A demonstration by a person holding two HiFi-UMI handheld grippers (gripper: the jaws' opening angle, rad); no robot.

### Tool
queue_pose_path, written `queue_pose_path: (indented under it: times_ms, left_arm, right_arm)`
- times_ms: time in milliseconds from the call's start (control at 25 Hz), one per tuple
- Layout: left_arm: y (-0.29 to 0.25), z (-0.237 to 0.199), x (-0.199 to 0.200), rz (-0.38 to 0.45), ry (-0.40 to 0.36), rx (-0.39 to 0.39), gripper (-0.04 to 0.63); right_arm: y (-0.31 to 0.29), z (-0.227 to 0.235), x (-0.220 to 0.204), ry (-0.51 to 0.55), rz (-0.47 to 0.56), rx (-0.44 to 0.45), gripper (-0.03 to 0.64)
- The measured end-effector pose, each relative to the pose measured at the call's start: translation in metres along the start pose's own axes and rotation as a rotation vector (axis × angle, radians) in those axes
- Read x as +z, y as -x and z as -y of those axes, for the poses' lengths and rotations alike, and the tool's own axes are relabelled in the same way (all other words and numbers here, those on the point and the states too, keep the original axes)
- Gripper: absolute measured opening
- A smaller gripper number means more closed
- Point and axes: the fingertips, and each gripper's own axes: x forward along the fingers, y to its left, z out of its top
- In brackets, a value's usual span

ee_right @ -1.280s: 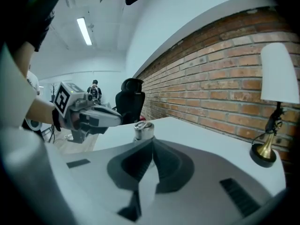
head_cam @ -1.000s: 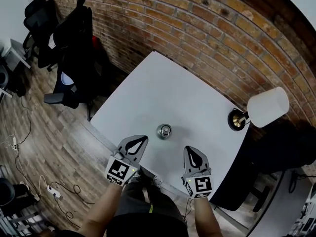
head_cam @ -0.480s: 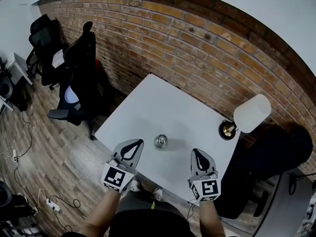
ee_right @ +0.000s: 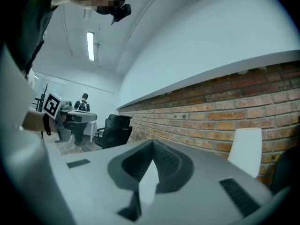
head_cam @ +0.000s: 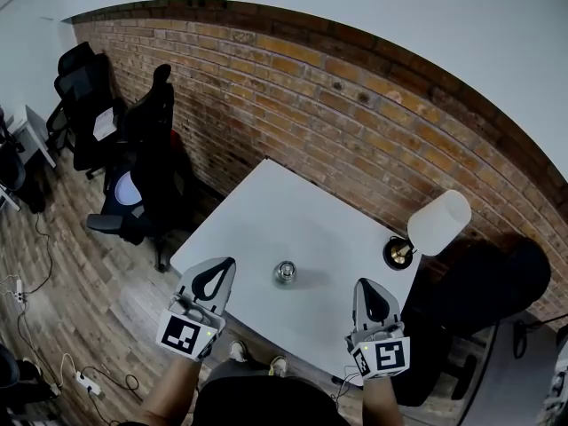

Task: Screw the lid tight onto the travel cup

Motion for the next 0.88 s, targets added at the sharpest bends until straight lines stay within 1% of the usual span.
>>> queue_pose_path:
  times_ms: [80, 160, 240, 360, 480, 600, 720, 880]
  left_arm:
    - [0.005, -0.006, 0.013, 0.026, -0.039, 0.005, 0.025]
    - [0.010, -0.011, 0.021, 0.032, -0.054, 0.017, 0.025]
    - [0.016, -0.014, 0.024, 0.031, -0.045, 0.023, 0.025]
    - [0.024, -0.011, 0.022, 0.032, -0.017, 0.006, 0.025]
    - [0.027, -0.012, 0.012, 0.003, 0.001, 0.014, 0.025]
    - [0.022, -0.010, 0.000, -0.011, 0.013, -0.006, 0.025]
    - [0.019, -0.009, -0.006, -0.015, 0.026, -0.018, 0.025]
    - [0.016, -0.009, -0.002, 0.001, 0.008, -0.022, 0.025]
  right_arm:
    - [0.003, 0.001, 0.012, 0.001, 0.015, -0.014, 0.012]
    - [0.006, 0.002, 0.020, 0.001, 0.024, -0.031, 0.012]
    - [0.011, 0.004, 0.022, -0.004, 0.022, -0.049, 0.012]
    - [0.021, 0.009, 0.018, -0.015, 0.003, -0.079, 0.012]
    - [0.030, 0.016, 0.012, -0.032, -0.015, -0.115, 0.012]
    - [0.033, 0.019, 0.008, -0.045, -0.030, -0.137, 0.012]
    - [0.028, 0.017, 0.008, -0.038, -0.031, -0.137, 0.012]
    - [0.020, 0.009, 0.011, -0.029, -0.028, -0.113, 0.012]
